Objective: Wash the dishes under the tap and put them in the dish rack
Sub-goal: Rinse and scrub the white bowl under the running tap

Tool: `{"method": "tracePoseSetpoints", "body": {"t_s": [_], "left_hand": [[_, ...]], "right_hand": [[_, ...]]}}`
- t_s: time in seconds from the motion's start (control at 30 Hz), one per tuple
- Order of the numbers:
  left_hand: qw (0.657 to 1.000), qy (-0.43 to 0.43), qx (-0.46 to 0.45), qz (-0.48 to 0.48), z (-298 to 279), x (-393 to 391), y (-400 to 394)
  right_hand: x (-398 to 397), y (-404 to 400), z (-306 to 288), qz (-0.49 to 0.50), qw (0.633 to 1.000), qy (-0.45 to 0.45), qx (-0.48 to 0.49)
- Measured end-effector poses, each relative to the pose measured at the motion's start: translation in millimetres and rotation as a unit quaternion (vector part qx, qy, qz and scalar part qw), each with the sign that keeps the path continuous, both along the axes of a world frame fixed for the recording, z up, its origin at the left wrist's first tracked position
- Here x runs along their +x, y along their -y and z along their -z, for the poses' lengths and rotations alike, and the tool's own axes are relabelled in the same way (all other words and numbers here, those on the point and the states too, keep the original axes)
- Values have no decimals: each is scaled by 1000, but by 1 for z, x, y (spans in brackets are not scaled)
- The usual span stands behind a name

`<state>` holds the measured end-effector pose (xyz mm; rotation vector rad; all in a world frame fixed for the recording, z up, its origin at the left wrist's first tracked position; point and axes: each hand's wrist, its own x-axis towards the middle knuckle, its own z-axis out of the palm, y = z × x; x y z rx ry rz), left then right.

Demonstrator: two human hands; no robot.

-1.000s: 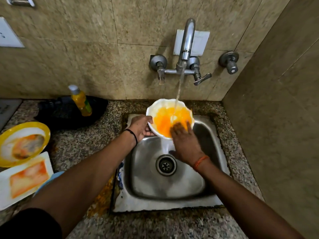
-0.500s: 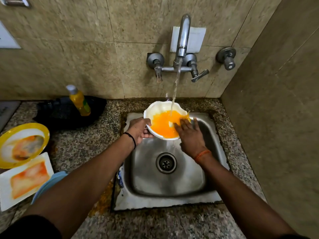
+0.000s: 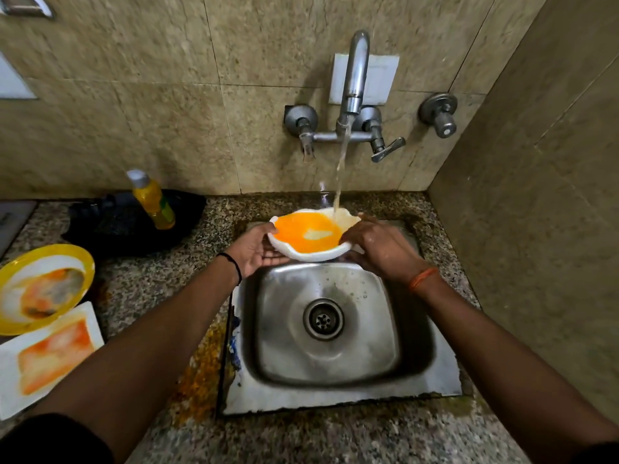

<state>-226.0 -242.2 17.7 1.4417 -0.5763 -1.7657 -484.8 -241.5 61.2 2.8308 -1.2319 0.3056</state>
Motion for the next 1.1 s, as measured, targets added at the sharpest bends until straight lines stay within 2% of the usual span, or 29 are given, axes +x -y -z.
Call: {"method": "tracePoseSetpoints", "body": {"t_s": [0.13, 0.2, 0.27, 0.33, 0.37, 0.43, 0.47, 0.53, 0.57, 0.63, 0.7, 0.77, 0.8, 0.9, 0.93, 0.97, 1.03, 1.1], "left_hand": [[1000, -22, -10, 1, -8, -13, 2], [999, 21, -44, 22, -13, -28, 0], [989, 89, -109, 42, -16, -45, -2], [957, 190, -200, 94, -17, -59, -5], [920, 277, -241, 135, -17, -64, -8], [799, 468, -309, 215, -14, -75, -15], [741, 525, -344, 238, -11, -81, -18], [664, 581, -395, 256, -7, -89, -19], [628, 602, -420, 259, -7, -89, -17], [571, 623, -464, 263, -10, -85, -7], [568, 613, -472, 281, -17, -80, 7], [598, 607, -442, 280, -22, -77, 21], [640, 594, -413, 259, -24, -75, 27], [818, 471, -293, 153, -27, -68, 38], [856, 434, -254, 121, -27, -68, 37], [872, 425, -223, 94, -25, -71, 33], [859, 473, -191, 46, -22, -83, 16], [805, 552, -218, 27, -21, -98, -6]], "right_hand": [[9, 0, -3, 83, 981, 131, 114], [22, 1, -2, 135, 930, 260, 224], [35, 5, 2, 192, 877, 359, 255], [44, 8, 6, 240, 805, 461, 286], [47, 8, 7, 257, 752, 519, 314], [51, 8, 10, 283, 619, 625, 382], [52, 7, 11, 289, 551, 664, 414], [56, 4, 16, 282, 438, 721, 457], [56, 1, 19, 267, 396, 740, 473], [54, -4, 19, 223, 353, 762, 495], [50, -7, 17, 191, 329, 779, 498], [49, -10, 12, 189, 328, 786, 488], [48, -10, 9, 198, 334, 784, 484], [45, -11, 5, 215, 336, 772, 494], [44, -11, 5, 225, 338, 768, 496], [42, -11, 5, 232, 341, 764, 496], [40, -11, 7, 240, 338, 764, 495], [42, -11, 7, 241, 310, 778, 490]]}}
